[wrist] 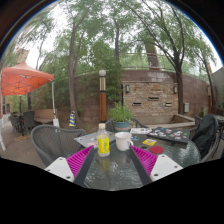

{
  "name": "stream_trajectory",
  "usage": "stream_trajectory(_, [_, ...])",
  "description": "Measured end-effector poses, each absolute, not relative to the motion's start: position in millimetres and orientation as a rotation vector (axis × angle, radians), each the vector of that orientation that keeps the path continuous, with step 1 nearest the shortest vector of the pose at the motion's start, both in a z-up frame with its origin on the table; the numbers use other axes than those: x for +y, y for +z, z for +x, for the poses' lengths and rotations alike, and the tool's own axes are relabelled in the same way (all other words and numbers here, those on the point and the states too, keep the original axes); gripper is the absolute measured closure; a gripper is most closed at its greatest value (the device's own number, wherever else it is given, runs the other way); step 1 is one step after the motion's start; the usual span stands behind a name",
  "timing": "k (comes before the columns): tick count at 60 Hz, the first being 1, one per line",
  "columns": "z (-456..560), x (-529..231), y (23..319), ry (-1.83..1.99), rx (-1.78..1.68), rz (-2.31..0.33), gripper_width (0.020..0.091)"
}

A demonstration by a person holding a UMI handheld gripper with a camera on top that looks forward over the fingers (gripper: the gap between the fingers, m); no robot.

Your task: Pour water

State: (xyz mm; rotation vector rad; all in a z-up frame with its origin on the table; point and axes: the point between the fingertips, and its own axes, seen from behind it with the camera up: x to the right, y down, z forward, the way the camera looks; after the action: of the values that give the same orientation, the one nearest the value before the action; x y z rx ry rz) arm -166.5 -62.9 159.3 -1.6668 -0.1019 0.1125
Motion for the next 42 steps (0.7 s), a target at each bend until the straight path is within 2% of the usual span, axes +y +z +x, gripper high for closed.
stream_trajectory(15, [-245.9,71.3,150.3,0.077,-0.142,-1.665,0.0273])
stream_trajectory(19, [-257.0,104.5,140.0,0.048,-0.156,-1.674,0.0271])
stream_trajectory(33, [-255.7,170.6,116.4,-0.008,-0.133,-1.703,0.0266])
stream_trajectory(40, [-260.3,194.2,92.6,0.011,-0.126,-1.756,0.0274])
stream_trajectory(42, [-251.1,203.6,77.4,0.015,-0.131,-1.779,0.0289])
